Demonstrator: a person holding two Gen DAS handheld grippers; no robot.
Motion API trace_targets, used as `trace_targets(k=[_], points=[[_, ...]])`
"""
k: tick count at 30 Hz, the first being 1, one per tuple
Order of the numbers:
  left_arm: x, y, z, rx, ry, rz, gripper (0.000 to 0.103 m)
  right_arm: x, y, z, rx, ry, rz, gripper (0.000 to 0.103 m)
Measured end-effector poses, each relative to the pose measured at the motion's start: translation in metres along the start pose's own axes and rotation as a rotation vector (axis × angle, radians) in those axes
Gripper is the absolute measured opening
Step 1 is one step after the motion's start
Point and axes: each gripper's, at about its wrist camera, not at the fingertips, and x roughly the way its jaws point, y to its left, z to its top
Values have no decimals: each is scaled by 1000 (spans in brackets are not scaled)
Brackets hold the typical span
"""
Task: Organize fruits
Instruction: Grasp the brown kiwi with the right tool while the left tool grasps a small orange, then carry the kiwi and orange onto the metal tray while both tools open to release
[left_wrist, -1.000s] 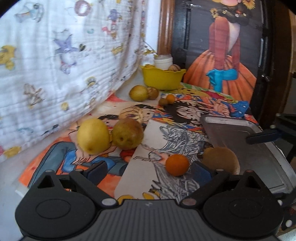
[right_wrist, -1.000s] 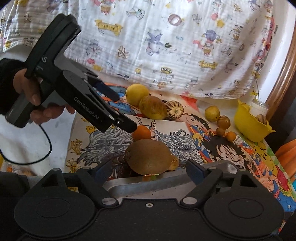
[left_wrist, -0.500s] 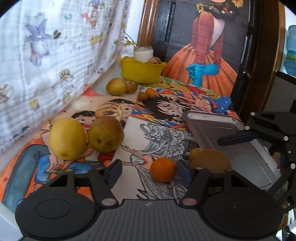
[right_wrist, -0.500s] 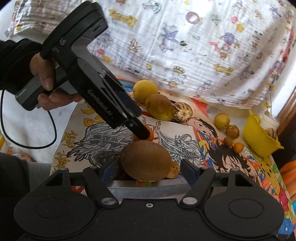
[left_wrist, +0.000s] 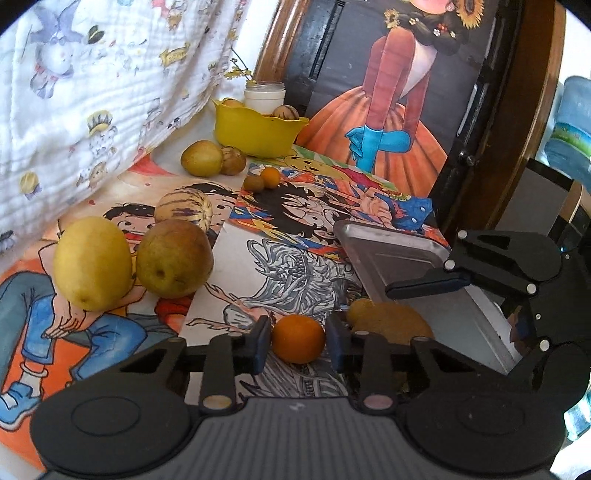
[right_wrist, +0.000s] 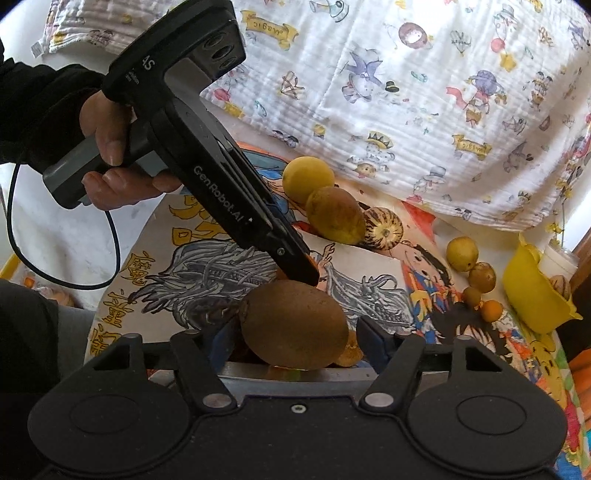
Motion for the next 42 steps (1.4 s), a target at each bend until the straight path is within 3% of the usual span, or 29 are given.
trace_targets(k=[11,18,25,35,42], points=[[-6,0,-3,-95,-37,82,34,-2,2,-2,-12,-28,8,63],[-12,-5,-7,-174,-87,197,34,-7,27,-13,-139,-68,-172,63],[-17,-14,4,-202,-125,271,34,-26,11,-22,-28,-99,-285,63],[6,-59,48,-169,-119,256,34,-57,-42,-61,207,-94,-484,63],[63,-102,72,-74,-92,138,34,-59,-85,-97,389,-53,-562,63]])
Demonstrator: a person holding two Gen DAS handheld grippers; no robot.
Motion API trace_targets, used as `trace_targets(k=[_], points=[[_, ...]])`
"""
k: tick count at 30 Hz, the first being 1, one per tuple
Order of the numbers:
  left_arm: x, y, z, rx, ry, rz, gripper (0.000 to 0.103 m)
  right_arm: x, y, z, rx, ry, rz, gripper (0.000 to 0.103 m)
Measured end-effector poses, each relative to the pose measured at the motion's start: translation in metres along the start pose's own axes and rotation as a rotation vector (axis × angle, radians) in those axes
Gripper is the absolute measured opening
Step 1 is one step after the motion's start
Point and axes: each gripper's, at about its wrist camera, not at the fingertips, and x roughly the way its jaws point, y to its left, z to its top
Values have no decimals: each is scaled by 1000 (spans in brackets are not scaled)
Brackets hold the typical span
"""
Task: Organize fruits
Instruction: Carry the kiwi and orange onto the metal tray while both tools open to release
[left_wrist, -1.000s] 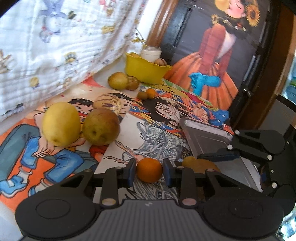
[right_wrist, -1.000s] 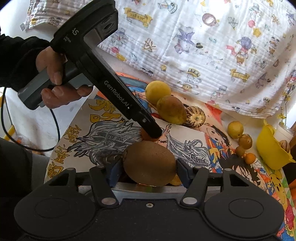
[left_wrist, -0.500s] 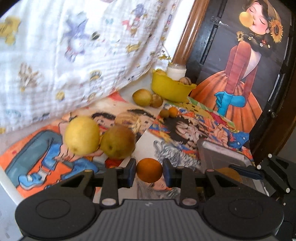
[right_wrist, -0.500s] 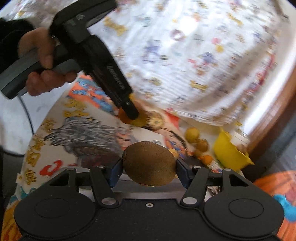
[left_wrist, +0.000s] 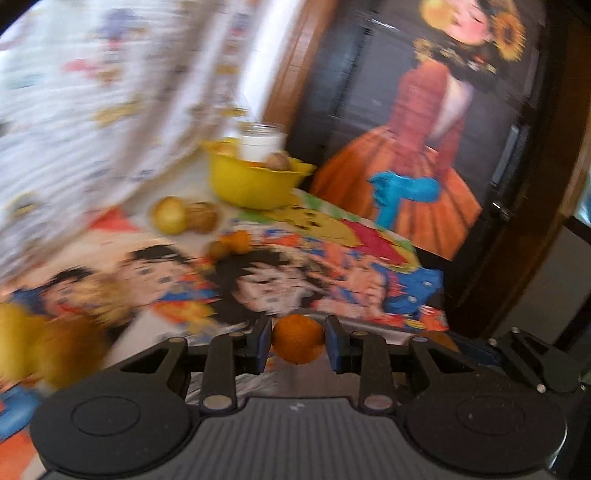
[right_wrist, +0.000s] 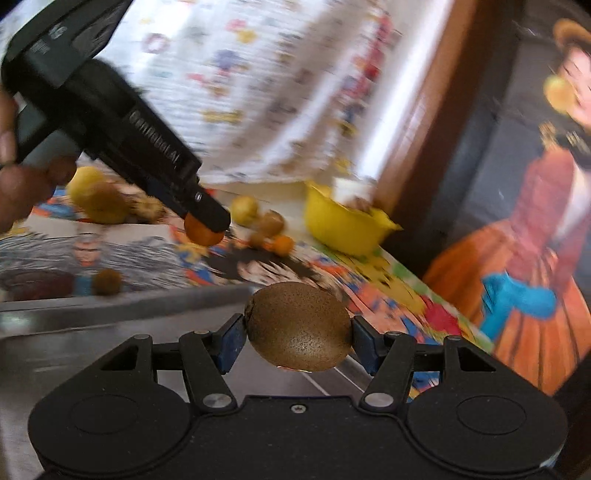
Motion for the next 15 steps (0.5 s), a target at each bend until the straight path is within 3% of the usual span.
trace_targets(k=[6,15], points=[[48,-34,-3,100,49,-35,34,19,-21,-10,72,64,-39,63],[89,-34,-6,85,122,9,34,40,-25,-19,95,118,-29,63]])
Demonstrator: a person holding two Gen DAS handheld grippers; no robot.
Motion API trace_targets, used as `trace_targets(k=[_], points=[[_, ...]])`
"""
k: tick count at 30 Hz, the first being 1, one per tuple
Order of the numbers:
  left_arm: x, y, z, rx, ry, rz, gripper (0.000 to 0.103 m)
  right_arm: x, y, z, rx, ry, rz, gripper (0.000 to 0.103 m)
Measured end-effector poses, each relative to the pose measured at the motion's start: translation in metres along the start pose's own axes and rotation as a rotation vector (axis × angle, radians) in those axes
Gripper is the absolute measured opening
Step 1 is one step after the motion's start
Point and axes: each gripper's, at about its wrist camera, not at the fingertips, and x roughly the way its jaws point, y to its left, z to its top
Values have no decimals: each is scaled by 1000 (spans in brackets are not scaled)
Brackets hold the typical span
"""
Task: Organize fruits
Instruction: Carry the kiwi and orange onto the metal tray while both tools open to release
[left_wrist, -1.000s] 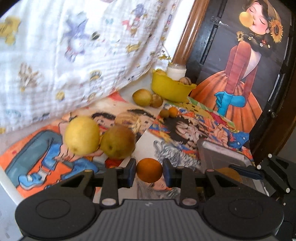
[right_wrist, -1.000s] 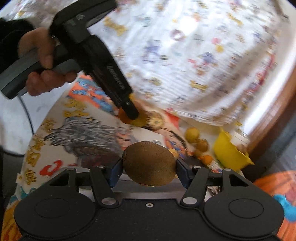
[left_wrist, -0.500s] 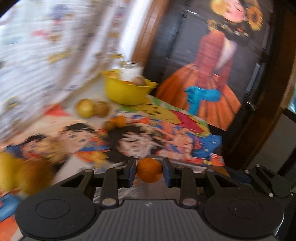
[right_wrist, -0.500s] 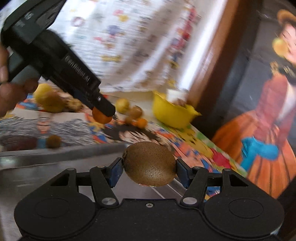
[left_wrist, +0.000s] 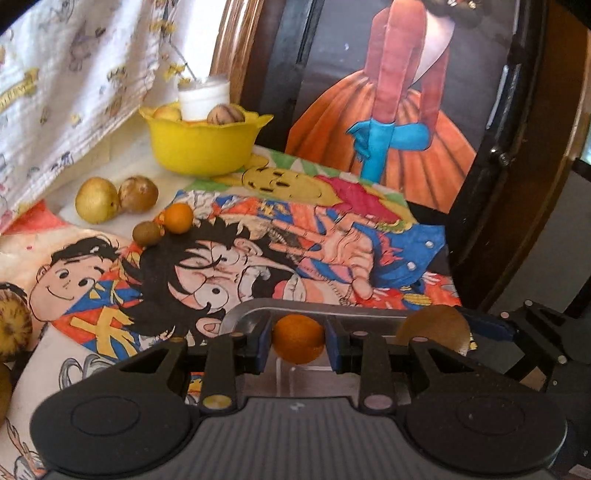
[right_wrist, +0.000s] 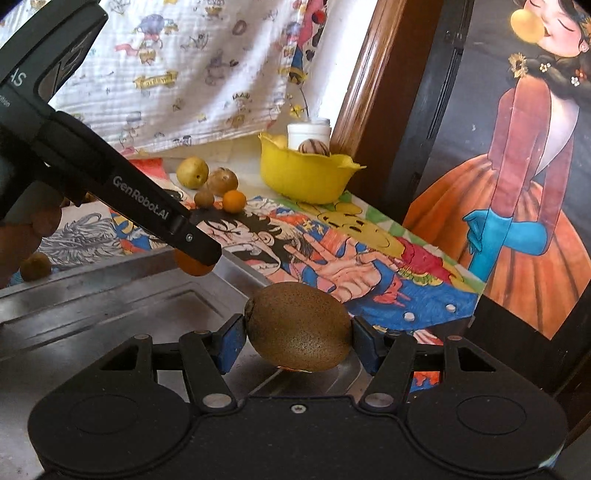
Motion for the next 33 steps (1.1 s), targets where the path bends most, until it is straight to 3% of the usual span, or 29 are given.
trace_targets(k=[14,18,21,23,28,33], points=[[15,7,-1,-22,40,21,35,3,2,-1,-14,20,11,65],[13,12,-2,-58,52,18,37,-6,3,-2,0,9,17,73],[2,15,-3,-94,29,9,53,-17,5,0,14,-12,12,78],[-10,16,-4,-120,-2,1,69,-28,7,1,30,-30,14,81],[-45,12,-7,-130,-85,6,85,-63,13,5,81,-84,10,93],[-83,12,-15,-129,-163,25,98,-100,25,7,128,-142,10,98]])
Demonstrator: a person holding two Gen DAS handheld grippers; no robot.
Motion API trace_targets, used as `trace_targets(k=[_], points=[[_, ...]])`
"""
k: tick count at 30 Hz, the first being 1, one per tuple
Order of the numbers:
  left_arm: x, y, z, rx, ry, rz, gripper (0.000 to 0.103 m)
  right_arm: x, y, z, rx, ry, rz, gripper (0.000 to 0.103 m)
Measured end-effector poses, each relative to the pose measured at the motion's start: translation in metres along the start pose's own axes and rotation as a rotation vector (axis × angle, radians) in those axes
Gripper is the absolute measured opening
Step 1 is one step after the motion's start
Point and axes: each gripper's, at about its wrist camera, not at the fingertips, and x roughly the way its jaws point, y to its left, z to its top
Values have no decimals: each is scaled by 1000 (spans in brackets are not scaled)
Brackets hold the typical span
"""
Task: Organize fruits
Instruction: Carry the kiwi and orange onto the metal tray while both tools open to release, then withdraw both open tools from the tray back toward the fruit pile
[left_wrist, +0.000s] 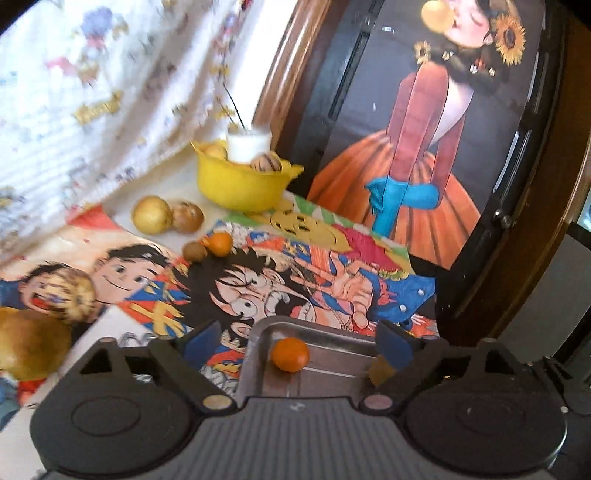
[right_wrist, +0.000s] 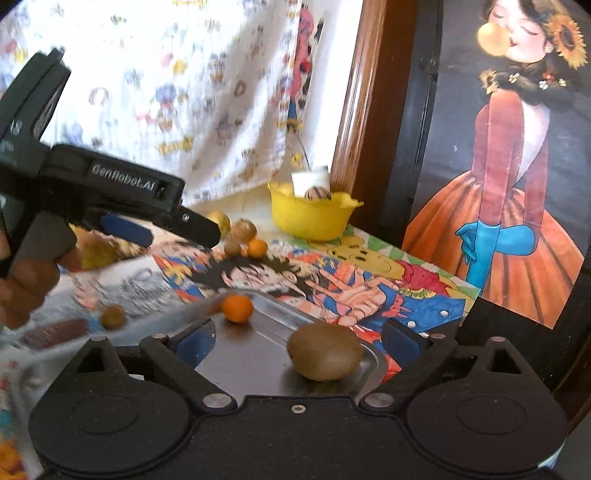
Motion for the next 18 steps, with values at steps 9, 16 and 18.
trace_targets(k=[9,16,18], points=[[-75,1,-22,40,-89,61,102,-66,30,5,78,-63,-6,102],[-130,14,-47,26,-118,86,103,-108,52,-1,148,-66,-3,102],[-141,18,-54,25,-120,94,103,-120,59,-5,165,-61,-3,102]])
